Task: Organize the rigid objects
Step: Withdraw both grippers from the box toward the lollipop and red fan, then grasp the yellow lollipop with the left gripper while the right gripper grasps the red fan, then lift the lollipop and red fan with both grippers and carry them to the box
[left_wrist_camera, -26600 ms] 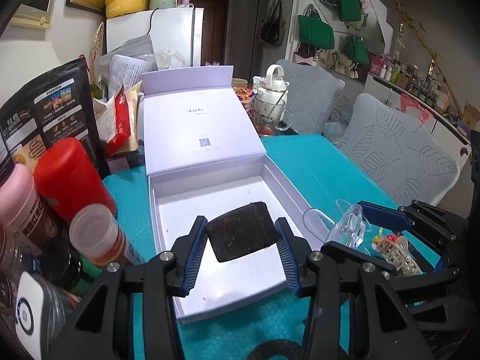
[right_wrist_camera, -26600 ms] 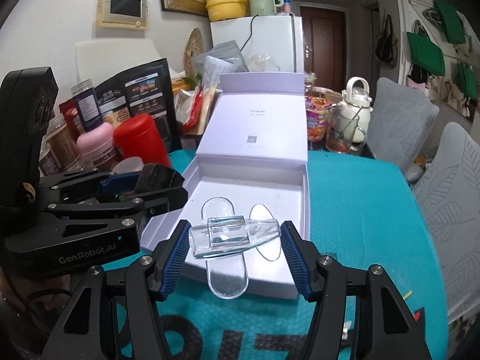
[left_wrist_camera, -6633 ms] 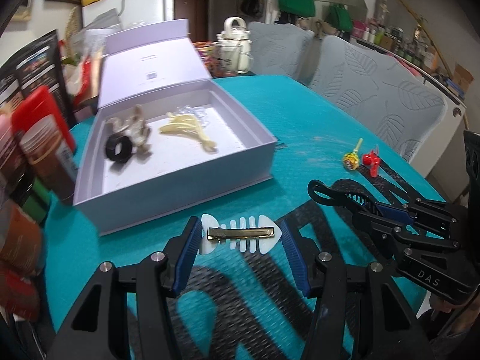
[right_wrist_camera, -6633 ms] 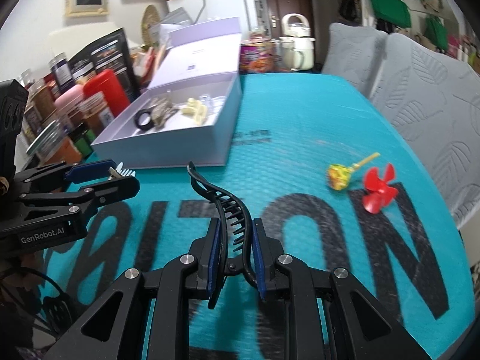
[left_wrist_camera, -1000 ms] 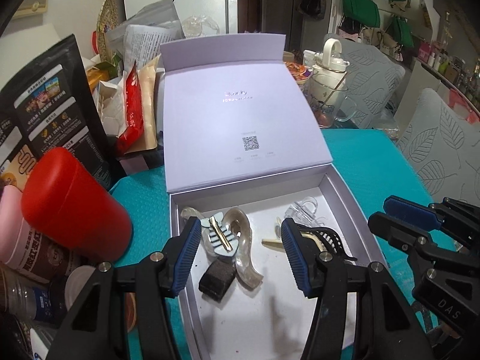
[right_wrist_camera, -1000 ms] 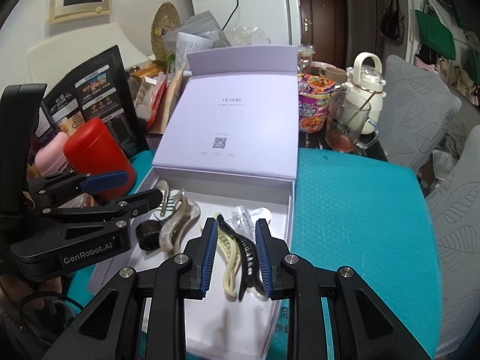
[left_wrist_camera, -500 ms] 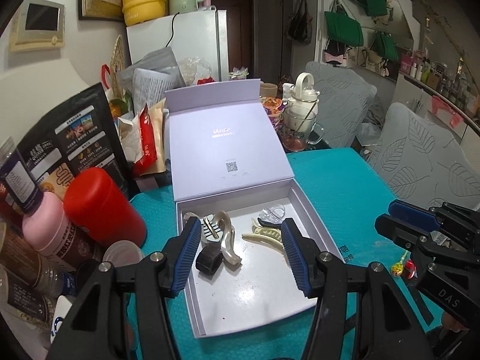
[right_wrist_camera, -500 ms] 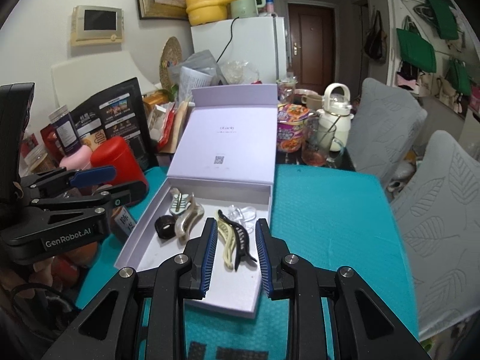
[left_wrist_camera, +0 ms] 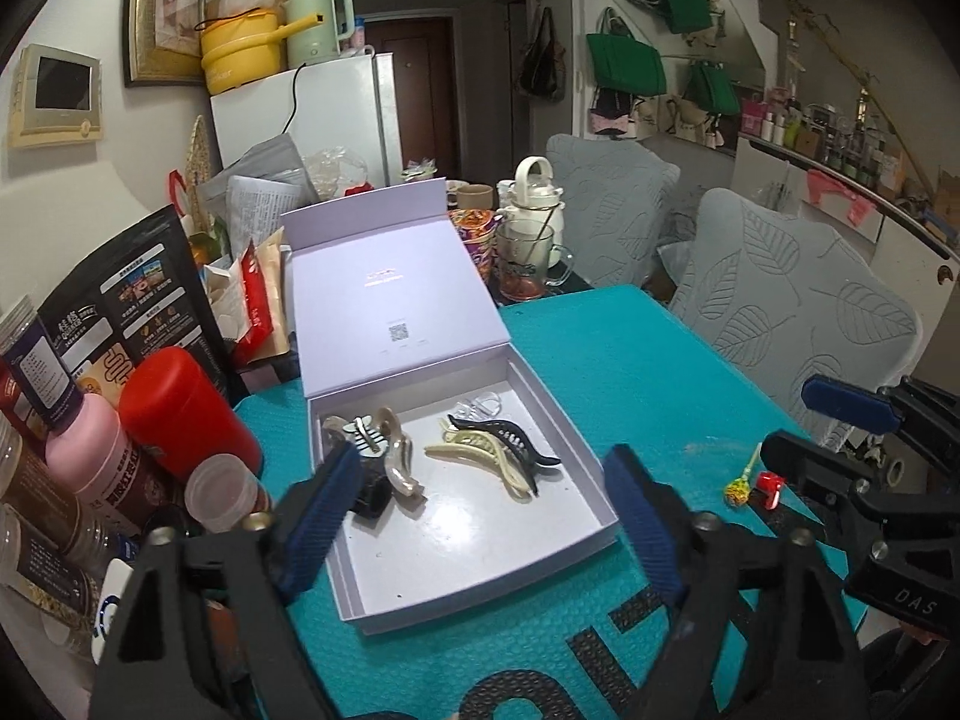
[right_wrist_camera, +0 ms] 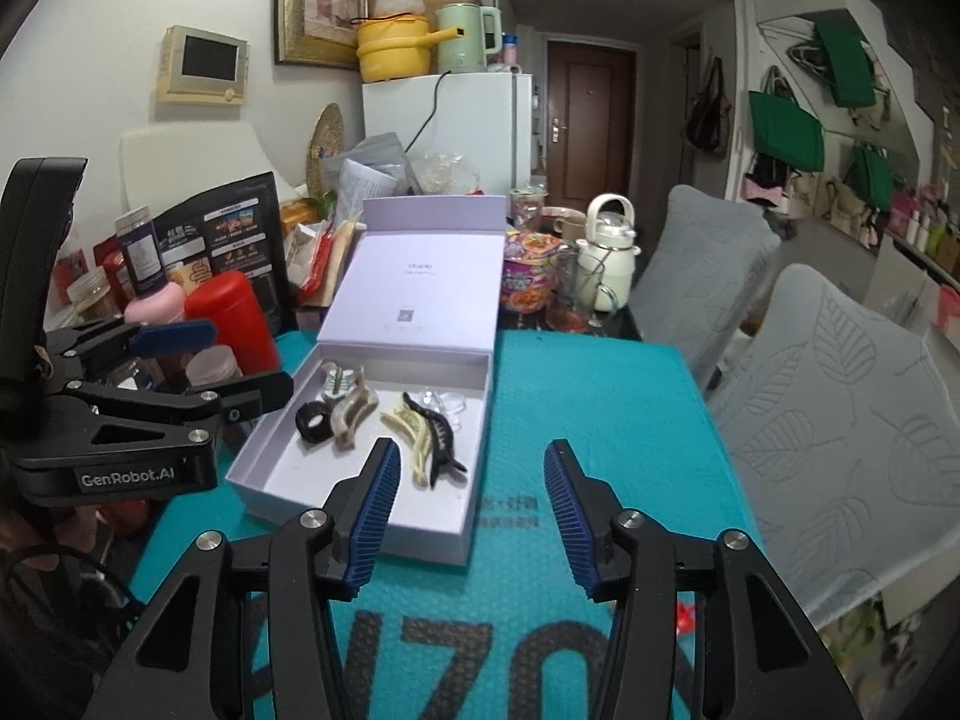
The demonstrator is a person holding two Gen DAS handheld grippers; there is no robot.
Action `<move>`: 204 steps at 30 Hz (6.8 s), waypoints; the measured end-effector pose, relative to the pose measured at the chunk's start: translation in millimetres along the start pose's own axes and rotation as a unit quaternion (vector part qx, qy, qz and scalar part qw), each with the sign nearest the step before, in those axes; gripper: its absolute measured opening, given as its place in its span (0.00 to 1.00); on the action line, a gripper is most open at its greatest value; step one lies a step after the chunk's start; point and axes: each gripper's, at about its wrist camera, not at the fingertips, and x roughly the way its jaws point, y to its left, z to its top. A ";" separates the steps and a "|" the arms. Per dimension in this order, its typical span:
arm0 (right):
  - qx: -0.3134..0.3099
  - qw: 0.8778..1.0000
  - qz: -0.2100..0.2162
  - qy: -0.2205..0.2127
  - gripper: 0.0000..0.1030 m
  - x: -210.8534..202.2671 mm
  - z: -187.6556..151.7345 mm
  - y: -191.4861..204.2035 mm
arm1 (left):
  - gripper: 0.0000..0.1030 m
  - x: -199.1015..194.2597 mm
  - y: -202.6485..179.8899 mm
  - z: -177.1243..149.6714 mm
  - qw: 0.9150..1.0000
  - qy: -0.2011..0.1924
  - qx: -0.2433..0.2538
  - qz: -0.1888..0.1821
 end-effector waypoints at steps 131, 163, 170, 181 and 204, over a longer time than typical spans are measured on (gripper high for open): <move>0.195 0.974 -0.097 0.066 0.45 -1.8 -158.5 -131.9 | 0.24 84.7 -164.1 -71.5 0.964 0.077 0.158 -0.197; 0.062 0.995 0.050 0.060 0.45 30.5 -112.7 -1.7 | 0.24 5.0 -36.0 -108.0 0.996 0.045 0.029 -0.074; 0.034 0.994 0.086 0.062 0.45 37.8 -106.5 25.4 | 0.24 -12.0 -10.9 -119.6 0.998 0.041 0.000 -0.041; 0.006 0.990 0.124 0.069 0.45 41.7 -105.5 62.9 | 0.24 -33.4 17.0 -133.4 0.999 0.033 -0.032 -0.014; -0.006 0.991 0.125 0.054 0.45 44.4 -51.2 84.6 | 0.24 -35.9 54.2 -92.1 0.999 0.004 -0.043 -0.027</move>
